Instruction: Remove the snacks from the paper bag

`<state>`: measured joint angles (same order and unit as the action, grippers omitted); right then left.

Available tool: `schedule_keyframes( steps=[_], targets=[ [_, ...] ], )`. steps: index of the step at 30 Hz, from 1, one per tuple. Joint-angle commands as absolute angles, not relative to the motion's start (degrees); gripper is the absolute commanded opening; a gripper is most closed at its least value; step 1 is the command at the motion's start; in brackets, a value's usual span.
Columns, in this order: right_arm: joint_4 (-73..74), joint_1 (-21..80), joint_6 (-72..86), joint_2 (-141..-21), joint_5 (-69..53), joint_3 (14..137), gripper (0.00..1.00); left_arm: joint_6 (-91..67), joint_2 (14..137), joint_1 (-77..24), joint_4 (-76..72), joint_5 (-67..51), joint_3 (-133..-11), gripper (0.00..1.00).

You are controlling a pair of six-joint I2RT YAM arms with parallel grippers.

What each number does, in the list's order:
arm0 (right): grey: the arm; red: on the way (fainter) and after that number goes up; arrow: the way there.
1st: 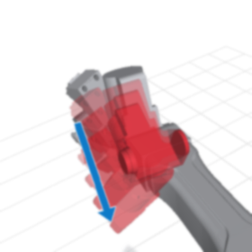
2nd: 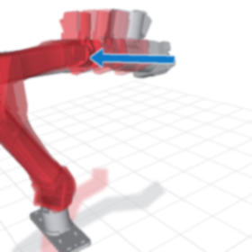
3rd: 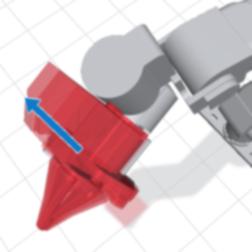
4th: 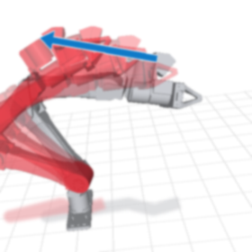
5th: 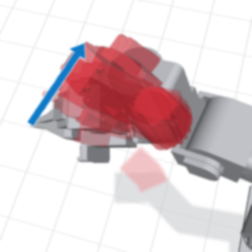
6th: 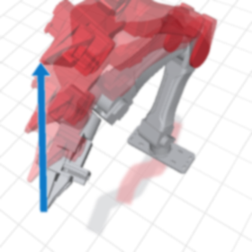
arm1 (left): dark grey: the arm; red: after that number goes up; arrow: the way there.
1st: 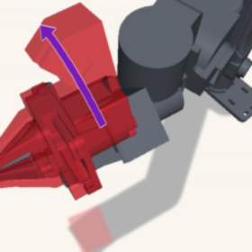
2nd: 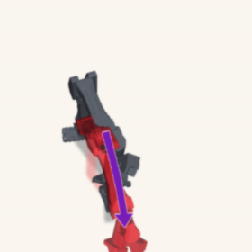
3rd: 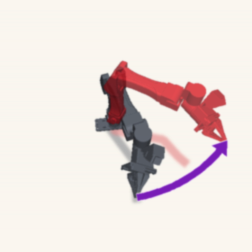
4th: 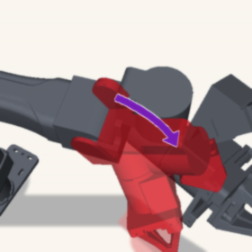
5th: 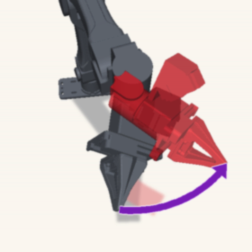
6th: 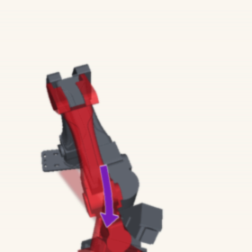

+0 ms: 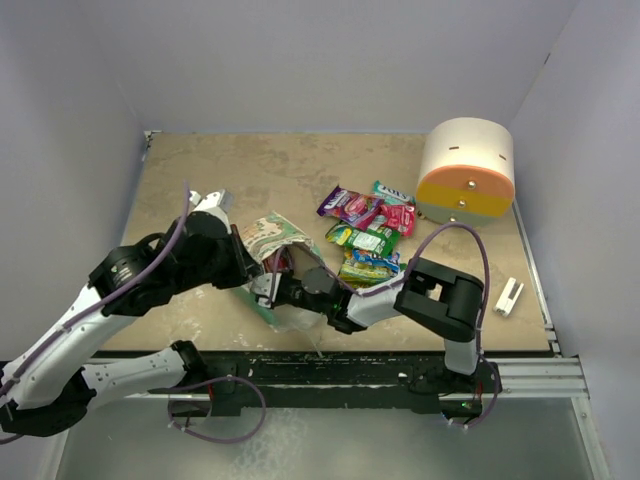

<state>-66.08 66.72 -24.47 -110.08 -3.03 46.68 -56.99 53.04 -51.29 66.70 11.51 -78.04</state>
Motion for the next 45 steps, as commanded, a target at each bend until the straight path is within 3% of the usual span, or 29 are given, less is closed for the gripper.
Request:
schedule_keyframes(
  steps=[1,8,13,17,27,29,36,40,45],
  targets=[
    [-66.9,66.68,-25.09,-103.82,-2.51,47.23,0.0,-56.65,54.33,-51.42,62.72,10.69,-77.01,0.0],
    [-66.15,66.38,-25.56,-98.11,-5.13,39.3,0.0,-57.04,53.37,-51.37,64.07,13.05,-76.83,0.0],
    [-64.03,66.19,-26.41,-100.22,-7.73,39.36,0.02,-57.8,52.34,-51.4,64.26,12.98,-76.62,0.0],
    [-64.39,65.5,-25.61,-104.9,-8.13,42.25,0.36,-57.69,52.77,-51.36,63.55,12.2,-77.12,0.0],
    [-63.08,64.29,-24.66,-111.61,-6.75,48.27,0.83,-56.21,53.64,-51.41,62.75,9.66,-77.43,0.0],
    [-61.77,63.98,-23.37,-112.74,-5.51,49.29,0.86,-55.93,53.45,-51.4,62.41,9.56,-77.31,0.0],
    [-56.52,63.26,-15.03,-116.79,-3.44,51.66,0.84,-55.65,53.03,-51.41,60.96,7.92,-75.29,0.0],
    [-54.47,63.22,-13.08,-118.21,-2.1,52.64,0.69,-55.67,52.98,-51.39,60.82,7.95,-75.24,0.0],
    [-51.91,63.21,-16.17,-116.63,-2.39,53.7,0.38,-55.8,53.14,-51.37,61.05,7.87,-75.03,0.0]
  ],
)
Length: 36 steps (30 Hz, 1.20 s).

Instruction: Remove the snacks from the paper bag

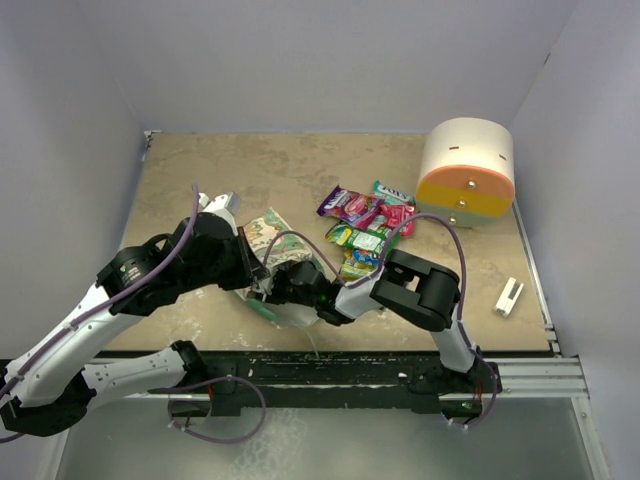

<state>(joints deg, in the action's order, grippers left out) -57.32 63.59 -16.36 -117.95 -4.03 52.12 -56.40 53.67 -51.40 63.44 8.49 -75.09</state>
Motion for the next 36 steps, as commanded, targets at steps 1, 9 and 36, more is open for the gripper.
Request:
schedule_keyframes(
  steps=[1,9,36],
  targets=[
    [-51.55,63.19,-17.25,-116.03,-2.27,53.96,0.32,-55.81,53.17,-51.39,61.08,7.88,-75.0,0.0],
    [-49.49,63.64,-20.21,-109.32,-4.43,54.34,0.03,-55.86,53.73,-51.36,61.08,9.21,-75.68,0.0],
    [-51.42,65.35,-18.13,-85.66,-11.5,35.21,0.0,-54.18,55.83,-51.39,60.73,20.01,-81.8,0.0]
  ],
)
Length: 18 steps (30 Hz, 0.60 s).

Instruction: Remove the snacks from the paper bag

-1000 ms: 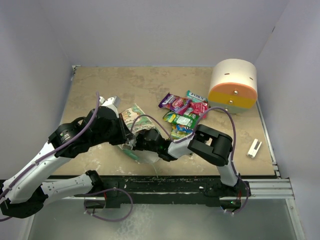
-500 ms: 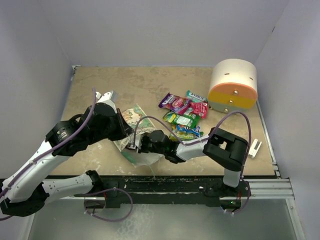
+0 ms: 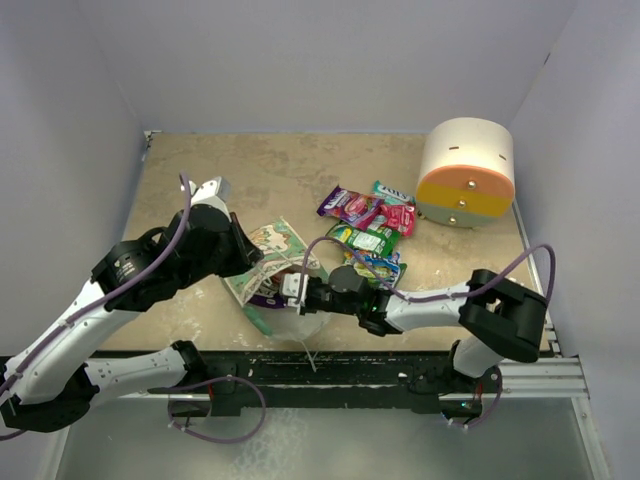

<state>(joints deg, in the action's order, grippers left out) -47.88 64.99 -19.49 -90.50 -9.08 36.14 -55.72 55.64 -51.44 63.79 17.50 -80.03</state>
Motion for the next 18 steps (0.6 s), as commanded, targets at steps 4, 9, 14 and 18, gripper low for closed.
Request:
schedule_keyframes(
  steps=[4,9,14,18],
  targets=[
    [-51.0,65.3,-16.78,-81.81,-11.56,34.12,0.0,-54.27,55.74,-51.33,59.55,19.7,-80.88,0.0],
    [-49.1,65.32,-16.13,-77.42,-10.12,33.2,0.0,-54.7,55.42,-51.35,58.66,19.76,-79.92,0.0],
    [-47.51,65.3,-15.83,-73.35,-9.4,31.5,0.0,-54.75,55.37,-51.36,58.03,19.94,-79.89,0.0],
    [-43.88,65.37,-16.25,-69.74,-9.14,31.73,0.0,-54.97,55.5,-51.34,57.83,20.02,-79.94,0.0]
  ],
)
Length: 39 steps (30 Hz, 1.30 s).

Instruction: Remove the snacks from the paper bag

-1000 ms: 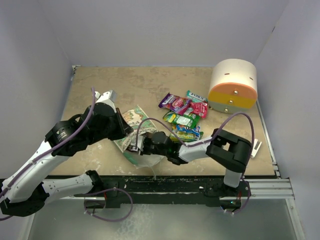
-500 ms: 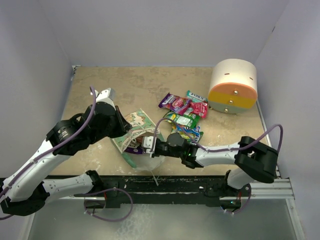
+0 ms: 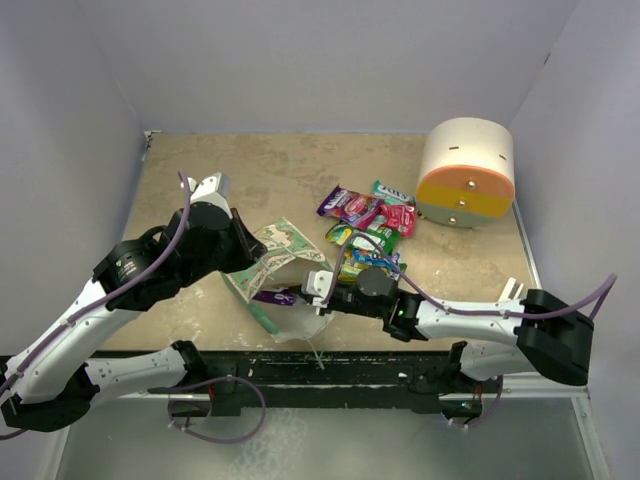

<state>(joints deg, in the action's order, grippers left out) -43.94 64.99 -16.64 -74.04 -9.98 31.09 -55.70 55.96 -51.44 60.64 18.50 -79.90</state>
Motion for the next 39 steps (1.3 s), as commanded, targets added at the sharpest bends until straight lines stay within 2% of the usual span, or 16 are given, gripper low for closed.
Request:
schedule_keyframes(
  steps=[1,14,21,26,35,39],
  targets=[
    [-42.68,65.31,-16.4,-68.91,-9.16,31.97,0.0,-55.08,55.53,-51.38,57.83,20.04,-79.91,0.0],
    [-25.3,65.32,-14.17,-55.96,-7.38,39.43,0.0,-55.95,55.51,-51.33,57.53,19.7,-78.02,0.0],
    [-17.52,65.31,-12.5,-51.24,-8.64,44.7,0.0,-57.29,53.2,-51.33,63.3,23.24,-77.16,0.0],
    [-19.29,65.35,-11.21,-51.2,-11.15,45.43,0.0,-59.87,50.15,-51.39,69.05,25.86,-75.76,0.0],
    [-31.08,65.32,-9.63,-57.85,-13.98,42.52,0.0,-70.96,41.9,-51.42,81.97,31.37,-74.62,0.0],
    [-30.39,65.31,-10.28,-56.99,-14.11,42.64,0.0,-73.48,39.71,-51.38,83.71,32.31,-74.83,0.0]
  ],
)
